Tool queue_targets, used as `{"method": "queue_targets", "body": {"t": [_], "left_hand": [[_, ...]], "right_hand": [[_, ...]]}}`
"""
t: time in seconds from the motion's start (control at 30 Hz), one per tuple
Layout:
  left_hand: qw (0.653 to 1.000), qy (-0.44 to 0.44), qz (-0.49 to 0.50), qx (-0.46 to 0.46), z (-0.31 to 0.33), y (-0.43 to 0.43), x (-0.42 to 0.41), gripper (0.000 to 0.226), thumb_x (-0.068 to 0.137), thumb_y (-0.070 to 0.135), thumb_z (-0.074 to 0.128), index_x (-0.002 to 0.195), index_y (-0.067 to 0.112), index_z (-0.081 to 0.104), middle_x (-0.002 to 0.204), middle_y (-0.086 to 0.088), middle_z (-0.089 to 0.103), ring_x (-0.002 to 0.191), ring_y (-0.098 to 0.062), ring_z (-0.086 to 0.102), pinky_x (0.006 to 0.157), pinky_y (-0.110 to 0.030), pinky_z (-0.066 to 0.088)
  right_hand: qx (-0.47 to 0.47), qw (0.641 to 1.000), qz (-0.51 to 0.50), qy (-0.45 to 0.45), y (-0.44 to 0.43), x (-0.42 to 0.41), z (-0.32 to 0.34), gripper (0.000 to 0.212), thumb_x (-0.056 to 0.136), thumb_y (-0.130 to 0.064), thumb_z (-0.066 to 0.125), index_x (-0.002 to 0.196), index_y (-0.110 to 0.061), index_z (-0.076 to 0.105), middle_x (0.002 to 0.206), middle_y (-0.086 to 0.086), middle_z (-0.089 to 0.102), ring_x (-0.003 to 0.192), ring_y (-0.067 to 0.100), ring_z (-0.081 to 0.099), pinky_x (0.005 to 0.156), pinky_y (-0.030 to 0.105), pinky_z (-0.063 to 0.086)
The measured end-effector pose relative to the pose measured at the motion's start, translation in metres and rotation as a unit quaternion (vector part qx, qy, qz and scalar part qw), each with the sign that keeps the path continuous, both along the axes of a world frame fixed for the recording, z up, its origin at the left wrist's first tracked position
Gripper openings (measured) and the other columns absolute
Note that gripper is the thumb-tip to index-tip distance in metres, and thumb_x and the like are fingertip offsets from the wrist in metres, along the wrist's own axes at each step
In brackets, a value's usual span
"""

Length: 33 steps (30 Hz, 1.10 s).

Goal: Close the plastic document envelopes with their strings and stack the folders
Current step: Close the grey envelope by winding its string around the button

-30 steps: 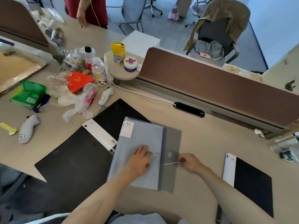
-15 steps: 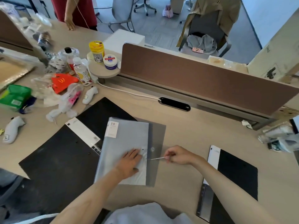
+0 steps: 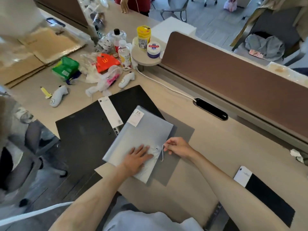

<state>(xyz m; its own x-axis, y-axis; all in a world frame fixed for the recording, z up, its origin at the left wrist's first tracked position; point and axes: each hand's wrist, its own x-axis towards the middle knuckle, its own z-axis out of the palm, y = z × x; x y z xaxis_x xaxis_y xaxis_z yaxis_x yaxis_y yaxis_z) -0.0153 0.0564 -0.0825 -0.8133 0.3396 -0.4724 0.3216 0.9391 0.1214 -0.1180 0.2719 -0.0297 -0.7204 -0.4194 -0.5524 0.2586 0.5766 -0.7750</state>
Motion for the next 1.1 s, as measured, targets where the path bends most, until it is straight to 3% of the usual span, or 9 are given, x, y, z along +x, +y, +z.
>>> {"method": "queue_targets", "body": {"t": [0.07,0.13,0.3,0.37,0.47,0.57,0.7,0.93,1.1], "left_hand": [[0.999,-0.012,-0.017,-0.027,-0.006,-0.014,0.003,0.08,0.065,0.038,0.076,0.134,0.04,0.036,0.147,-0.002,0.047,0.131,-0.028,0.049,0.095,-0.047,0.05],[0.999,0.011,-0.033,-0.029,-0.021,-0.026,0.005,0.082,0.06,0.044,0.077,0.134,0.04,0.042,0.143,0.001,0.051,0.127,-0.023,0.053,0.091,-0.042,0.052],[0.998,0.022,-0.065,0.01,-0.017,-0.03,0.006,0.074,0.076,0.034,0.068,0.141,0.036,0.033,0.152,-0.006,0.037,0.139,-0.032,0.036,0.107,-0.049,0.039],[0.996,0.025,-0.079,0.021,-0.015,-0.032,0.006,0.077,0.069,0.036,0.074,0.138,0.037,0.04,0.144,-0.005,0.048,0.132,-0.031,0.046,0.105,-0.047,0.043],[0.996,0.041,-0.073,0.023,-0.016,-0.031,0.005,0.088,0.055,0.038,0.08,0.135,0.039,0.044,0.128,0.0,0.06,0.114,-0.025,0.059,0.101,-0.042,0.047],[0.995,0.061,-0.055,0.047,-0.022,-0.026,0.005,0.088,0.06,0.029,0.075,0.14,0.035,0.038,0.126,-0.003,0.056,0.113,-0.028,0.054,0.106,-0.045,0.04],[0.995,0.096,-0.023,0.036,-0.019,-0.02,0.004,0.078,0.059,0.03,0.071,0.134,0.032,0.048,0.108,0.0,0.062,0.096,-0.026,0.06,0.1,-0.042,0.047],[0.993,0.12,0.007,0.019,-0.017,-0.013,0.004,0.06,0.072,0.028,0.043,0.132,0.029,0.047,0.103,-0.004,0.057,0.094,-0.029,0.057,0.1,-0.046,0.044],[0.99,0.141,-0.004,0.002,-0.02,-0.013,0.003,0.062,0.071,0.032,0.055,0.132,0.029,0.047,0.104,-0.006,0.059,0.092,-0.03,0.058,0.099,-0.045,0.037]], "right_hand": [[0.012,1.0,0.018,-0.008,-0.013,-0.004,-0.001,0.01,0.093,-0.012,0.057,0.085,-0.009,0.062,0.084,0.003,0.072,0.044,0.001,0.055,0.05,0.012,0.043],[0.03,0.999,0.038,-0.011,-0.028,-0.006,-0.002,0.013,0.094,-0.01,0.055,0.082,-0.011,0.058,0.091,0.01,0.073,0.047,0.003,0.054,0.047,0.01,0.04],[0.067,0.994,0.086,-0.008,-0.06,-0.012,-0.016,0.016,0.089,-0.011,0.06,0.076,-0.019,0.059,0.099,0.015,0.074,0.081,0.013,0.068,0.074,0.019,0.048],[0.104,0.989,0.102,-0.004,-0.074,-0.015,-0.025,0.012,0.083,-0.017,0.066,0.073,-0.022,0.062,0.092,0.005,0.076,0.09,0.015,0.07,0.086,0.029,0.052],[0.165,0.979,0.114,0.025,-0.089,-0.016,-0.03,0.008,0.076,-0.025,0.07,0.07,-0.025,0.066,0.083,-0.008,0.071,0.086,0.011,0.065,0.079,0.026,0.05],[0.199,0.973,0.113,0.038,-0.1,-0.013,-0.032,0.005,0.076,-0.025,0.069,0.079,-0.021,0.07,0.085,-0.008,0.068,0.086,0.011,0.061,0.071,0.022,0.041],[0.205,0.973,0.091,0.052,-0.107,-0.015,-0.032,0.009,0.077,-0.018,0.064,0.07,-0.023,0.067,0.069,-0.018,0.064,0.079,0.007,0.06,0.059,0.012,0.038],[0.207,0.977,0.029,0.037,-0.092,-0.025,-0.035,0.017,0.072,-0.019,0.073,0.059,-0.024,0.064,0.068,-0.015,0.065,0.072,0.005,0.058,0.069,0.021,0.042],[0.215,0.976,-0.021,0.036,-0.063,-0.023,-0.043,0.023,0.078,-0.012,0.068,0.058,-0.022,0.063,0.066,-0.012,0.065,0.074,0.012,0.063,0.072,0.026,0.046]]}}
